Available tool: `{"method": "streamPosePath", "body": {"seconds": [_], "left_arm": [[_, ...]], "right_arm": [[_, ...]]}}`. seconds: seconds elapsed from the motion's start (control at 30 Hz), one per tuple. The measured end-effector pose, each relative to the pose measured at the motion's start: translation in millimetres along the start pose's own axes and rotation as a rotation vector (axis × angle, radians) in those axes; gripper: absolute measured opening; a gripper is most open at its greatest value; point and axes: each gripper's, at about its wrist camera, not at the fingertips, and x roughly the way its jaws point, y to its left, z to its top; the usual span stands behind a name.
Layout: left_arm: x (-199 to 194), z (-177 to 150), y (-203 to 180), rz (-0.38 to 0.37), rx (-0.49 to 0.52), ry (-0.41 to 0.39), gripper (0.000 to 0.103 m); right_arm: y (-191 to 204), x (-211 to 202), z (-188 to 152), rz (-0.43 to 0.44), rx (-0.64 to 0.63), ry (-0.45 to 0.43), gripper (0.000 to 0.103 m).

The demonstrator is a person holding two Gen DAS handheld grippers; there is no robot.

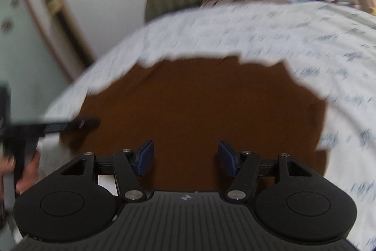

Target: Fold small clothes

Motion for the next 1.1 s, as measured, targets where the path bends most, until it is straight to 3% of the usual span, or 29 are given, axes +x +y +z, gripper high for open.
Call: {"method": "streamPosePath", "body": {"seconds": [0.07, 0.13, 0.23, 0.4, 0.47, 0.53, 0.6, 0.67, 0.8, 0.9, 1.0, 1.1], "left_arm": [[-3.5, -8.5, 5.4, -0.008, -0.012, -0.027, 0.013], [-7.8, -11.5, 6.6, -0.005, -0.014, -0.028, 0.013], [-17.1, -10.9, -0.5, 0.046, 0.036, -0.014, 0.013], [-32.0, 9.6, -6.8, 0.069, 0.056, -0.041, 0.014], [-26.5, 25.4, -9.7, 0.064, 0.039, -0.052, 0.014], [-11.9, 32.5, -11.4, 0.086, 0.042, -0.029, 0.015], [5.8, 28.7, -3.6, 0.11, 0.003, 0.041, 0.015], [0.8, 13.1, 7.7, 0.08, -0.02, -0.006, 0.015], [-11.9, 4.6, 9.7, 0.092, -0.004, -0.026, 0.015], [-11.4, 24.4, 4.4, 0.07, -0.009, -0.023, 0.015], [1.5, 55.8, -2.3, 0.032, -0.033, -0.071, 0.018], [29.6, 85.2, -15.9, -0.005, -0.034, -0.081, 0.022]], "right_arm": [[6.4, 15.3, -16.6, -0.079, -0.052, 0.057, 0.06], [18.4, 17.9, -32.9, -0.125, -0.168, 0.017, 0.061], [32.1, 14.4, -26.0, -0.17, -0.222, 0.073, 0.061], [43.1, -9.4, 7.6, -0.041, -0.142, -0.023, 0.062], [57.3, 7.5, 19.7, -0.03, -0.179, -0.014, 0.062], [68.7, 37.1, 27.0, -0.01, -0.196, 0.051, 0.062], [72.8, 65.7, 19.0, -0.009, -0.18, 0.15, 0.064], [80.2, 64.3, 1.3, -0.034, -0.26, 0.111, 0.068], [73.8, 40.2, -8.7, -0.007, -0.275, 0.12, 0.07], [54.6, 21.1, 23.3, 0.02, -0.228, 0.039, 0.07], [27.8, 23.1, 64.5, -0.07, -0.161, -0.051, 0.074], [-9.9, 45.4, 98.3, -0.132, -0.064, -0.072, 0.074]]}}
